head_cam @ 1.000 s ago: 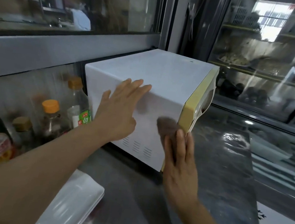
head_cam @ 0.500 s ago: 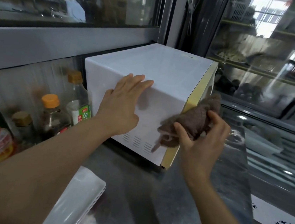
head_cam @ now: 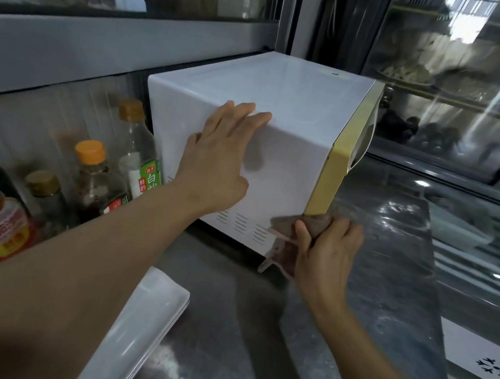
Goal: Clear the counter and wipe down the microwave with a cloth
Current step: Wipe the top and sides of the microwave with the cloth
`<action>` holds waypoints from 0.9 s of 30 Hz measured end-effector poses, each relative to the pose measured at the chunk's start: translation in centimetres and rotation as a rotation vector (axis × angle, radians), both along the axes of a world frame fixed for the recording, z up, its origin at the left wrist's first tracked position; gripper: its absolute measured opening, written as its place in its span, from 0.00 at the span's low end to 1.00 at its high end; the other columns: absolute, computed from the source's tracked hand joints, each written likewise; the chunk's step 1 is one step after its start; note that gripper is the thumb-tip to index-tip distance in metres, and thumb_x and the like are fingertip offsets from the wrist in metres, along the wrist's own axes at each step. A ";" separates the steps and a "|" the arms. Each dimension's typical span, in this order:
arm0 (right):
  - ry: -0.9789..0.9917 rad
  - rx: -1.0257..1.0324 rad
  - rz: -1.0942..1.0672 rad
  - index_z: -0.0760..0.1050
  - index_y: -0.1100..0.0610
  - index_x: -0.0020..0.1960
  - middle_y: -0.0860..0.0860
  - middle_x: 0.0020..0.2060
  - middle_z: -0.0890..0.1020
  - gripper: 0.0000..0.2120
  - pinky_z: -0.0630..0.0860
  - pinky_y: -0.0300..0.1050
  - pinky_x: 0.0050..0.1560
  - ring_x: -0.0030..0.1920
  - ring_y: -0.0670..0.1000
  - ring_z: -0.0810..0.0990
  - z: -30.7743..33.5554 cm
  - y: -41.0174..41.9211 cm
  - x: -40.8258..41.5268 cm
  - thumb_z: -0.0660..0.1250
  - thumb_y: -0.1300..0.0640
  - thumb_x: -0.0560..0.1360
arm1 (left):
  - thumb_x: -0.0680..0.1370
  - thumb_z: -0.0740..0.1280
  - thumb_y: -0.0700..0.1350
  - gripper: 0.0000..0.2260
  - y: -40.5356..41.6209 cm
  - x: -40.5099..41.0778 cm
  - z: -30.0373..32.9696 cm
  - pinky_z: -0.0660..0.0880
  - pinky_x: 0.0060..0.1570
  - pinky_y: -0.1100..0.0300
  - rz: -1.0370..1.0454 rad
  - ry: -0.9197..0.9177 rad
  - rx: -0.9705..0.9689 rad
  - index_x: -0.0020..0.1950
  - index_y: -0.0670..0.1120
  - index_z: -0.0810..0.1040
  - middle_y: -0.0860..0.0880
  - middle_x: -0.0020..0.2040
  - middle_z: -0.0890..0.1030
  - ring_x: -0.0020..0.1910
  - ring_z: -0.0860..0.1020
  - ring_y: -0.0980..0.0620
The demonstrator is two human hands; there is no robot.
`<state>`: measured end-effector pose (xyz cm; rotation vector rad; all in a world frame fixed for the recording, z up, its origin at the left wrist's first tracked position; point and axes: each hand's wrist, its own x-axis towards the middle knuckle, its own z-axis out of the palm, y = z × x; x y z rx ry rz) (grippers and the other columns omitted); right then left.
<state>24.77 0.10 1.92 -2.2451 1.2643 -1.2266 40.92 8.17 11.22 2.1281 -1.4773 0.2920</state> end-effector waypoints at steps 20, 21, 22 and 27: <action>0.133 0.121 -0.050 0.67 0.67 0.52 0.64 0.51 0.70 0.27 0.68 0.55 0.49 0.51 0.63 0.70 -7.1 -0.4 0.4 0.70 0.45 0.71 | 0.65 0.68 0.35 0.41 -1.2 -0.4 -2.0 0.62 0.64 0.47 0.043 -0.046 -0.140 0.75 0.54 0.55 0.51 0.76 0.54 0.76 0.48 0.48; 0.139 0.115 -0.041 0.68 0.67 0.52 0.64 0.51 0.70 0.26 0.69 0.55 0.47 0.50 0.63 0.71 -7.4 -0.4 0.3 0.71 0.46 0.70 | 0.65 0.68 0.35 0.41 -1.3 -0.4 -2.0 0.62 0.64 0.47 0.041 -0.049 -0.144 0.75 0.53 0.55 0.51 0.76 0.54 0.76 0.48 0.48; 0.142 0.100 -0.034 0.68 0.68 0.51 0.65 0.50 0.71 0.26 0.69 0.55 0.46 0.48 0.64 0.71 -7.7 -0.4 0.3 0.72 0.47 0.70 | 0.65 0.68 0.35 0.41 -1.3 -0.4 -2.0 0.62 0.64 0.47 0.040 -0.053 -0.146 0.75 0.53 0.55 0.51 0.76 0.54 0.76 0.48 0.48; 0.232 -0.020 0.031 0.70 0.68 0.47 0.65 0.44 0.73 0.23 0.70 0.53 0.40 0.41 0.63 0.73 -7.7 -1.1 -0.5 0.74 0.50 0.69 | 0.66 0.68 0.35 0.41 -1.2 -0.6 -1.7 0.61 0.65 0.46 0.053 -0.049 -0.128 0.74 0.53 0.55 0.51 0.76 0.54 0.77 0.48 0.48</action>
